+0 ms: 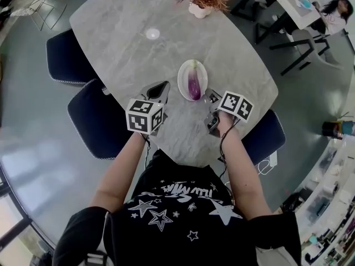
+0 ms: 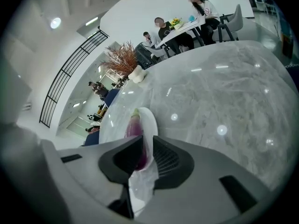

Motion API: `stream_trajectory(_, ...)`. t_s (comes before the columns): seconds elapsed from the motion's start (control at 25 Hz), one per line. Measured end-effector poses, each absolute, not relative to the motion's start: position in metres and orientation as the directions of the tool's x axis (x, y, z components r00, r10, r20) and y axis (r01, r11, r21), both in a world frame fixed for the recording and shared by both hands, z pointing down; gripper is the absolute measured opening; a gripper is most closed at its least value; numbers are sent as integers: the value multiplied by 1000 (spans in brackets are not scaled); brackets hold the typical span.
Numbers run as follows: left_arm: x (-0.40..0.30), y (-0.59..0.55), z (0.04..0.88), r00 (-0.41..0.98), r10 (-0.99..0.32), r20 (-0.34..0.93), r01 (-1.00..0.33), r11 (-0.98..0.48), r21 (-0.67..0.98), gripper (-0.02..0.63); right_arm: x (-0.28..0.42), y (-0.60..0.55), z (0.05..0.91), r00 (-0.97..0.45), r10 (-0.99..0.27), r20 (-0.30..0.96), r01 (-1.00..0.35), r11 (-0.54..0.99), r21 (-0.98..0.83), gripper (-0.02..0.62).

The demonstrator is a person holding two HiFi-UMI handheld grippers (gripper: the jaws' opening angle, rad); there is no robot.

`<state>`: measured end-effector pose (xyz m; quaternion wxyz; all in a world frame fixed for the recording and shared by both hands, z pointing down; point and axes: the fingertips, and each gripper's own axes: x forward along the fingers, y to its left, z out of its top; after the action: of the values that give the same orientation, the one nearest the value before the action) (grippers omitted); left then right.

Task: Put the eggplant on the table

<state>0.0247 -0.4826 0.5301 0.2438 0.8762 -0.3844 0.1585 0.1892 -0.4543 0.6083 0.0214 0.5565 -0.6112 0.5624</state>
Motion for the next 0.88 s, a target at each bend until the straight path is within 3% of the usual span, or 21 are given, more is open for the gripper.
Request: stream_trajectory(0.88, 39, -423, 500, 812, -416, 410, -555, -769, 318, 8, 176, -368, 554, -272, -786, 554, -650, -275, -709, 66)
